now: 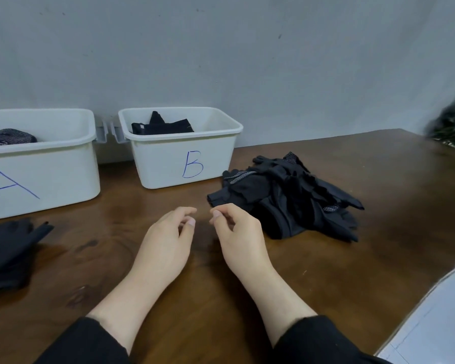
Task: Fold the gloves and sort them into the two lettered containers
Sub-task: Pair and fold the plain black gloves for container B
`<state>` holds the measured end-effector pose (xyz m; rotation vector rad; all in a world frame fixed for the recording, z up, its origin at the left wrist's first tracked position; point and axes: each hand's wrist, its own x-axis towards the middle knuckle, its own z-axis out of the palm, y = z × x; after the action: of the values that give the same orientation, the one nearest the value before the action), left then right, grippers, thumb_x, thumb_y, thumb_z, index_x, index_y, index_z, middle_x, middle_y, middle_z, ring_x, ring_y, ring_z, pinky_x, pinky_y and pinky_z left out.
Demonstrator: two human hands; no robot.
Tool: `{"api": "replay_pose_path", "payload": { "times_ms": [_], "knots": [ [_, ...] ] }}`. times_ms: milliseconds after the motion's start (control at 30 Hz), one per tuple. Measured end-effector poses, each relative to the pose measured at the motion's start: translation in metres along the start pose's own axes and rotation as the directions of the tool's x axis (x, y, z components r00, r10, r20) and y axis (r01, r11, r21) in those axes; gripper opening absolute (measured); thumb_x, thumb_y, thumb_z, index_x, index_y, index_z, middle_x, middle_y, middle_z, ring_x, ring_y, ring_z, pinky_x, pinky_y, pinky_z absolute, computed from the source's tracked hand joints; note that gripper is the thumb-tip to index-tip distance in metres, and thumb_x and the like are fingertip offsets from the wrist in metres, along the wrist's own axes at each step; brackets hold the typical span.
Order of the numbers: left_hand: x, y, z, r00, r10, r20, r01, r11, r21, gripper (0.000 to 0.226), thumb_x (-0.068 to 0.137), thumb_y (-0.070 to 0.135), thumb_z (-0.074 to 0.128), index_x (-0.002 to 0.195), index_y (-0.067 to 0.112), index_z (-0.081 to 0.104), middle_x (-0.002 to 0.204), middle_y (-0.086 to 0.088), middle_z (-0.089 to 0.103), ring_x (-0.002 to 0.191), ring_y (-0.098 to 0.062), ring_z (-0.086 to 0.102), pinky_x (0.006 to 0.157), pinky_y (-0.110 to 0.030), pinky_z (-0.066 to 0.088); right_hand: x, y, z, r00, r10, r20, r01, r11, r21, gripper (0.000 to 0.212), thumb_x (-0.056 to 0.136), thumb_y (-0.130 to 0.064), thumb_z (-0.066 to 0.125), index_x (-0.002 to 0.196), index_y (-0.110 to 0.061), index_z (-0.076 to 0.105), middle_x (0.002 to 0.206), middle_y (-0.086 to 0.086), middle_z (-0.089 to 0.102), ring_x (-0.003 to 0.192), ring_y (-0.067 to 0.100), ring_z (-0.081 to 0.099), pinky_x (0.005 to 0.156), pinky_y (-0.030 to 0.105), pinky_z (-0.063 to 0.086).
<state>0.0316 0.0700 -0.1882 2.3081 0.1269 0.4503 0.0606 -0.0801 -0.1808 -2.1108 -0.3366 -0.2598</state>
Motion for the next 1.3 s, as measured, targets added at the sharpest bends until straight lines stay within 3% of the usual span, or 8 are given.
{"api": "replay_pose_path", "payload": {
  "times_ms": [300,433,567,767,967,1100,1200,1300],
  "knots": [
    [0.001,0.019,0.016,0.99,0.14,0.0,-0.14,0.99,0.026,0.03,0.102,0.035,0.045,0.129,0.033,0.057,0.107,0.022,0.057,0.095,0.002,0.054,0.08,-0.017,0.044,0.024,0.027,-0.087,0.942,-0.241,-0.233,0.153,0.928,-0.34,0.02,0.102,-0.024,0.057,0.116,-0.018,0.069,0.109,-0.007,0.064,0.105,0.012,0.056,0.093,0.026,0.047],
    [0.002,0.031,0.024,0.975,0.222,0.006,-0.222,0.974,0.042,0.029,0.102,0.035,0.043,0.126,0.032,0.058,0.108,0.021,0.056,0.098,0.0,0.053,0.084,-0.026,0.048,0.051,0.051,-0.138,0.956,-0.123,-0.265,-0.021,0.877,-0.479,0.028,0.103,-0.031,0.054,0.126,-0.02,0.063,0.128,-0.002,0.059,0.121,0.021,0.05,0.105,0.048,0.043],
    [0.003,0.036,0.027,0.959,0.285,0.004,-0.284,0.957,0.061,0.029,0.102,0.032,0.044,0.127,0.029,0.059,0.112,0.019,0.057,0.104,-0.003,0.054,0.087,-0.029,0.05,0.076,0.064,-0.171,0.958,0.204,-0.201,-0.277,0.835,-0.476,0.052,0.1,-0.038,0.059,0.146,-0.015,0.049,0.147,0.005,0.052,0.133,0.029,0.05,0.107,0.041,0.043],
    [0.005,0.033,0.027,0.95,0.311,0.014,-0.311,0.946,0.092,0.029,0.102,0.032,0.043,0.127,0.029,0.059,0.11,0.02,0.057,0.102,-0.002,0.053,0.084,-0.025,0.048,0.093,0.094,-0.177,0.928,0.342,-0.146,-0.37,0.808,-0.458,0.025,0.103,-0.025,0.054,0.116,-0.014,0.073,0.114,0.008,0.072,0.091,0.025,0.063,0.076,0.032,0.049],
    [0.006,0.028,0.025,0.952,0.307,0.01,-0.307,0.947,0.092,0.03,0.102,0.033,0.043,0.127,0.029,0.058,0.111,0.022,0.055,0.097,0.0,0.053,0.082,-0.016,0.042,0.095,0.072,-0.189,0.914,0.141,-0.38,-0.262,0.92,-0.29,0.026,0.107,-0.02,0.038,0.103,-0.019,0.063,0.092,-0.007,0.071,0.089,0.018,0.065,0.066,0.028,0.045],
    [0.005,0.027,0.022,0.958,0.286,0.012,-0.286,0.955,0.083,0.03,0.102,0.033,0.044,0.128,0.029,0.058,0.11,0.022,0.055,0.089,0.001,0.052,0.077,-0.012,0.037,0.104,0.055,-0.197,0.965,0.153,-0.212,-0.233,0.871,-0.433,0.022,0.102,-0.032,0.057,0.116,-0.017,0.064,0.106,-0.004,0.071,0.105,0.023,0.066,0.082,0.033,0.049],
    [0.001,0.027,0.021,0.96,0.272,0.063,-0.277,0.958,0.077,0.032,0.102,0.035,0.043,0.132,0.033,0.056,0.112,0.025,0.054,0.097,0.001,0.052,0.079,-0.012,0.04,0.098,0.068,-0.189,0.931,0.362,-0.038,-0.321,0.766,-0.557,0.062,0.092,-0.046,0.07,0.141,-0.012,0.054,0.134,0.006,0.063,0.121,0.03,0.06,0.097,0.037,0.05],
    [-0.001,0.027,0.022,0.957,0.244,0.158,-0.259,0.962,0.085,0.036,0.102,0.039,0.042,0.137,0.038,0.049,0.117,0.026,0.053,0.106,0.002,0.051,0.089,-0.021,0.045,0.094,0.091,-0.183,0.914,0.402,-0.057,-0.363,0.745,-0.559,0.04,0.099,-0.033,0.064,0.134,-0.014,0.062,0.123,0.009,0.069,0.105,0.032,0.064,0.084,0.036,0.052]
  ]
}}
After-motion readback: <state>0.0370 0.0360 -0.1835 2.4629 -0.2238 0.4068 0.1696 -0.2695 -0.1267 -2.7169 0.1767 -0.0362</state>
